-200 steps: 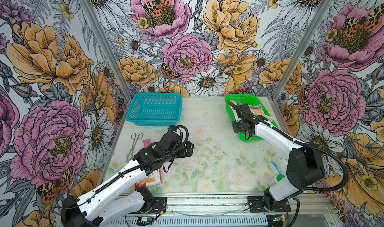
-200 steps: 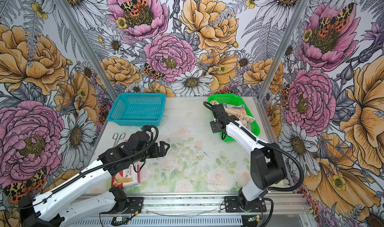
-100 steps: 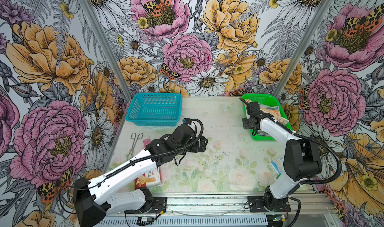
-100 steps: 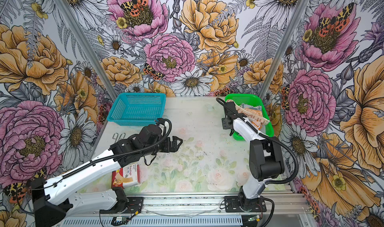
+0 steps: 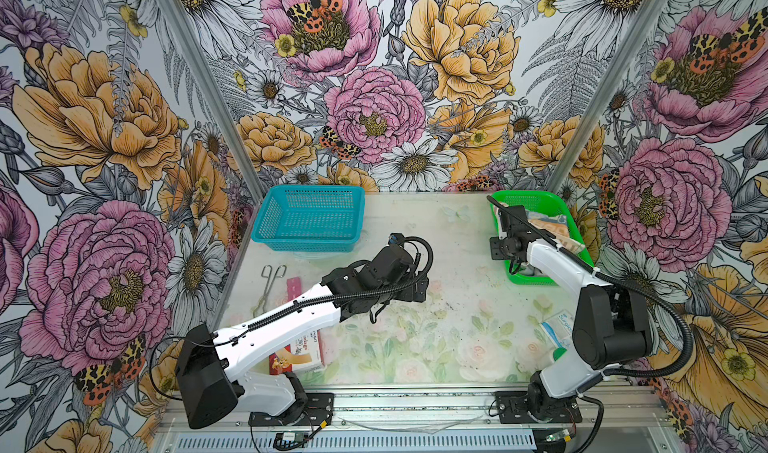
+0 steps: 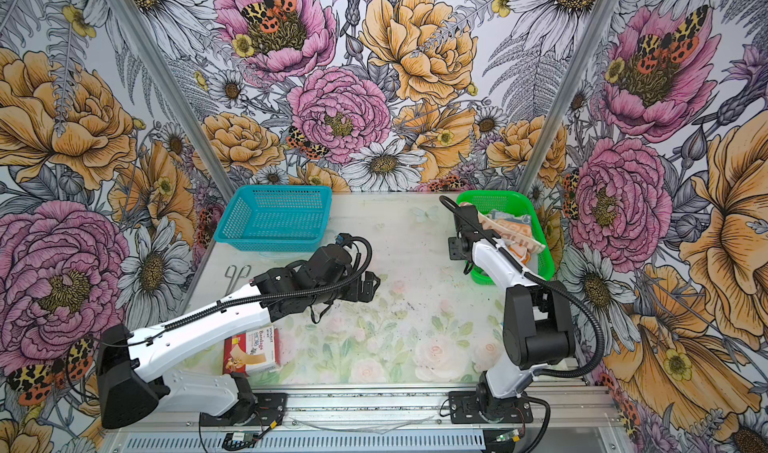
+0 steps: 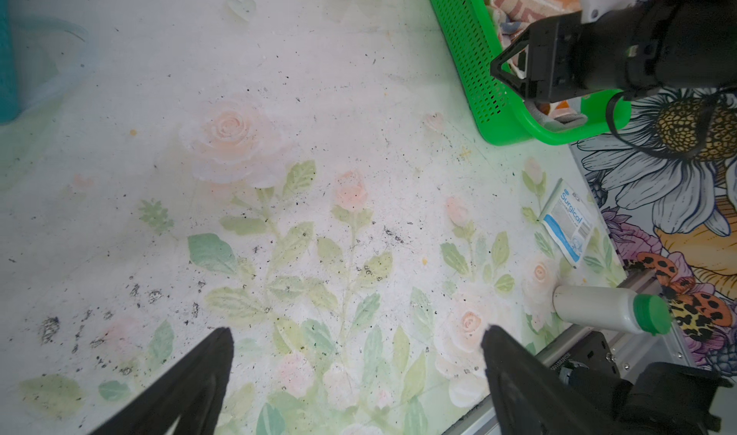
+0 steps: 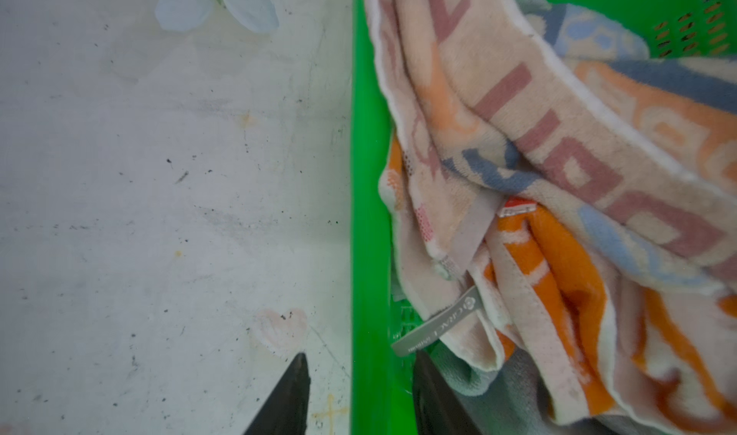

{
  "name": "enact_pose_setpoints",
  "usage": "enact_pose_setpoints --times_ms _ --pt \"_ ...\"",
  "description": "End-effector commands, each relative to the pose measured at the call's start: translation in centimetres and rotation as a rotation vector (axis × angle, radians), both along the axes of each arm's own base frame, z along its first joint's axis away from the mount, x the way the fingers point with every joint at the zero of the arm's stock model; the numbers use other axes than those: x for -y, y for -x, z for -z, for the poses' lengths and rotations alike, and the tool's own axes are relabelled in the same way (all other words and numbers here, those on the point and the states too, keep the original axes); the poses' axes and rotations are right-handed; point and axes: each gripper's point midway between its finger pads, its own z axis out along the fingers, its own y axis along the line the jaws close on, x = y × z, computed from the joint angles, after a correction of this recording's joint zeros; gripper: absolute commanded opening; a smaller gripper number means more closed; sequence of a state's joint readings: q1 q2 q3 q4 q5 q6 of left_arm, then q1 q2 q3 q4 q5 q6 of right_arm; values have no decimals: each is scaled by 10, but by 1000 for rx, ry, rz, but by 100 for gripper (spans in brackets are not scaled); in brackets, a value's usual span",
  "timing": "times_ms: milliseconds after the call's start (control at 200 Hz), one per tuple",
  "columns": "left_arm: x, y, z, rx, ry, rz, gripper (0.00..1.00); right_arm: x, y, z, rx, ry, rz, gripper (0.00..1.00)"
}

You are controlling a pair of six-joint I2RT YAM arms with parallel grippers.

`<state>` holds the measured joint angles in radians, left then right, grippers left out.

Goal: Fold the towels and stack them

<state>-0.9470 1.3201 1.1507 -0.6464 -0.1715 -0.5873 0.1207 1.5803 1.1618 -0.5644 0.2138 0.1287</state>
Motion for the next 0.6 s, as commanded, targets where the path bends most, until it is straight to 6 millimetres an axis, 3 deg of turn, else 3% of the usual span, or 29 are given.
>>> enact_pose_setpoints --times_ms 0,125,270,355,595 --pt "-5 2 -9 47 -3 19 99 16 -2 -69 183 -16 81 50" --pt "-4 5 -12 55 3 43 99 67 1 -87 221 -118 265 52" --pt "-4 9 -13 68 14 72 99 120 5 -61 181 -283 408 57" --pt "-9 11 -13 80 5 83 99 142 7 -51 181 -401 451 61" --pt "-23 14 -17 87 33 79 99 179 16 -51 209 -403 533 62"
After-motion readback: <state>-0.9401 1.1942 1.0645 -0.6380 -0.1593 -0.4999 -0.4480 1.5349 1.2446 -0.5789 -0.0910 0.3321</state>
